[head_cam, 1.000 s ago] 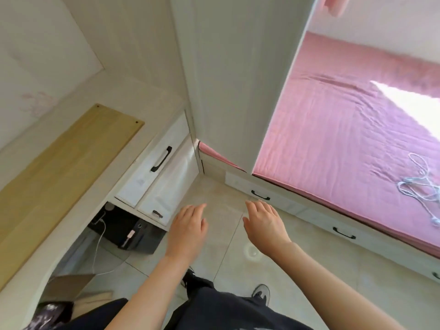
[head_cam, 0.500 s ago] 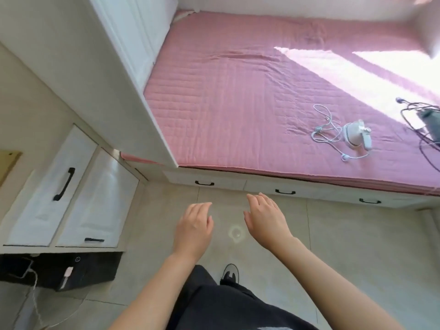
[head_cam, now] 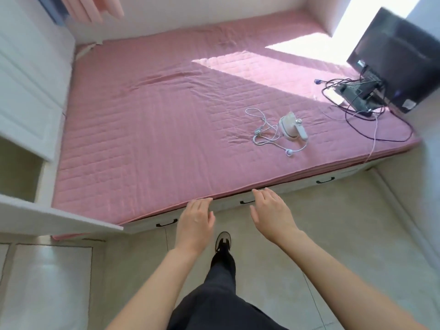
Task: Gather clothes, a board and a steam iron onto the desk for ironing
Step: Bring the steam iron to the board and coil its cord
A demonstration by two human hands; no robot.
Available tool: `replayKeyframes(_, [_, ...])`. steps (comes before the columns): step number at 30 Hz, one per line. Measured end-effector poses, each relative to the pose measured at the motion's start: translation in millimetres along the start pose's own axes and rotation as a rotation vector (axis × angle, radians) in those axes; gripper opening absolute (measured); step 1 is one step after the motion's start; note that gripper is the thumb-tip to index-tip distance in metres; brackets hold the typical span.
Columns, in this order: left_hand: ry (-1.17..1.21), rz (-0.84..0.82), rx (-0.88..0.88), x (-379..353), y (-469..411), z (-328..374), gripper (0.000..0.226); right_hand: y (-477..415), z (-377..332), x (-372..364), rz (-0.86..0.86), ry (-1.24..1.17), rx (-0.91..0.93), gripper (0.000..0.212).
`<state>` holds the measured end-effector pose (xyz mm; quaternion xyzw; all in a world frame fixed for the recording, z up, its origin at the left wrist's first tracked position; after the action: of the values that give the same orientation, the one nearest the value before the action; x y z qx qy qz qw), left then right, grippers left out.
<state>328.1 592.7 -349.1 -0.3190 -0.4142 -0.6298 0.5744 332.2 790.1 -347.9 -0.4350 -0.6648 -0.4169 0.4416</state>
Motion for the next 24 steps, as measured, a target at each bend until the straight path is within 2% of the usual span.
replayKeyframes(8, [-0.003, -0.089, -0.103, -8, -131, 58, 0.039, -92, 78, 40, 0.012, 0.017, -0.102, 0.036])
replayKeyframes(13, [-0.018, -0.144, -0.113, -24, -198, 91, 0.04, -129, 126, 54, 0.015, 0.003, -0.17, 0.038])
replayKeyframes(19, [0.028, -0.247, -0.006, -60, -260, 130, 0.037, -162, 197, 63, -0.013, -0.049, -0.207, 0.039])
replayKeyframes(24, [0.07, -0.264, 0.116, -94, -301, 167, 0.035, -193, 262, 67, -0.074, -0.063, -0.176, 0.036])
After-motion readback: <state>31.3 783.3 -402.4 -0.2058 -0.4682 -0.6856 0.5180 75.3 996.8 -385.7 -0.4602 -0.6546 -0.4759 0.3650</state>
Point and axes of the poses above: each hand's wrist, its own y-axis away from the middle knuckle, its own x-axis out of the back of the hand, z = x × y, the point moved 3 cm from there along -y, towards the middle knuckle, and after that the axes turned 13 degrees about x, right-handed, at the moved point
